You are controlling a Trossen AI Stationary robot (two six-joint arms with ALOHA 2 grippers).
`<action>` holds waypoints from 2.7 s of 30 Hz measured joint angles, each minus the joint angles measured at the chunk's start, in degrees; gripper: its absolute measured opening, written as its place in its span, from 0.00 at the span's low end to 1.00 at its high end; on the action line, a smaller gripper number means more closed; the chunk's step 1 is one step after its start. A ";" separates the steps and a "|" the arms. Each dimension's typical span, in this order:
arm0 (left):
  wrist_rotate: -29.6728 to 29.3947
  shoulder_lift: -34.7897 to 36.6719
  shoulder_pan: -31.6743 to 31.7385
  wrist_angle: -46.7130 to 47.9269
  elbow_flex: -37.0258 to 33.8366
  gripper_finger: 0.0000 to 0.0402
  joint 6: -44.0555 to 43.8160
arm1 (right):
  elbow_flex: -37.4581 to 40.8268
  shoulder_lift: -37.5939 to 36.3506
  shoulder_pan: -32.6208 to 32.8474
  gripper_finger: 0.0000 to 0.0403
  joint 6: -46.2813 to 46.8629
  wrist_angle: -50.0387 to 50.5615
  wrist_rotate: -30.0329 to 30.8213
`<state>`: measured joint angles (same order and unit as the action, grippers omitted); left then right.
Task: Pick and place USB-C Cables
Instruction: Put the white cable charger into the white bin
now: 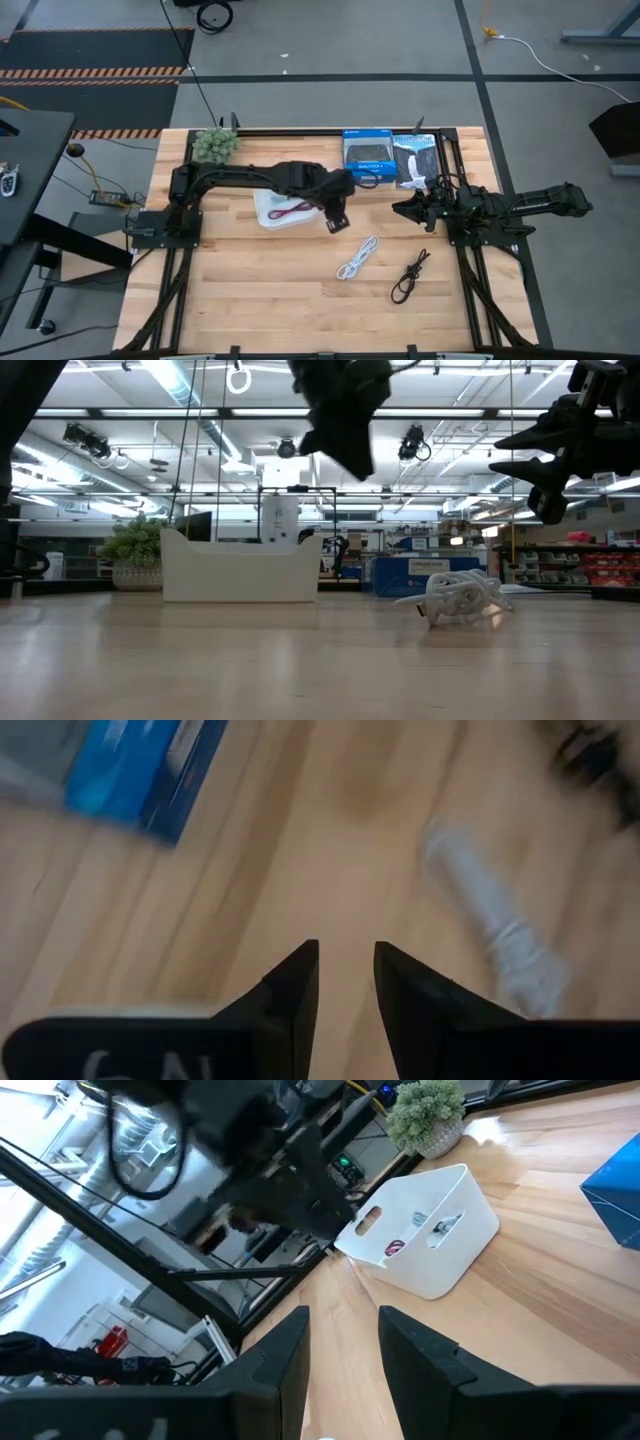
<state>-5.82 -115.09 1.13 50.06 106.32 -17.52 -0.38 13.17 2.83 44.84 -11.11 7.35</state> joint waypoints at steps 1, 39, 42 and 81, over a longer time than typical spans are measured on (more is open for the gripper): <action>0.00 -0.15 -0.70 -2.21 0.02 0.27 0.09 | 0.00 0.00 0.00 0.32 0.00 0.00 0.00; -3.56 -16.85 -14.87 -18.05 -0.14 0.64 -5.88 | 0.02 1.55 0.02 0.32 0.00 -2.25 -0.07; -3.58 -17.91 -14.94 -17.89 -0.11 0.63 -5.88 | 0.01 1.57 0.02 0.32 0.00 -2.31 -0.06; -1.03 -5.69 -11.21 -1.83 -1.01 0.02 13.59 | 0.01 1.97 0.00 0.32 0.00 -3.68 0.00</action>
<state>-6.85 -120.78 -10.08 48.23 105.32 -3.93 -0.37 15.14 2.83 44.84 -14.79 7.35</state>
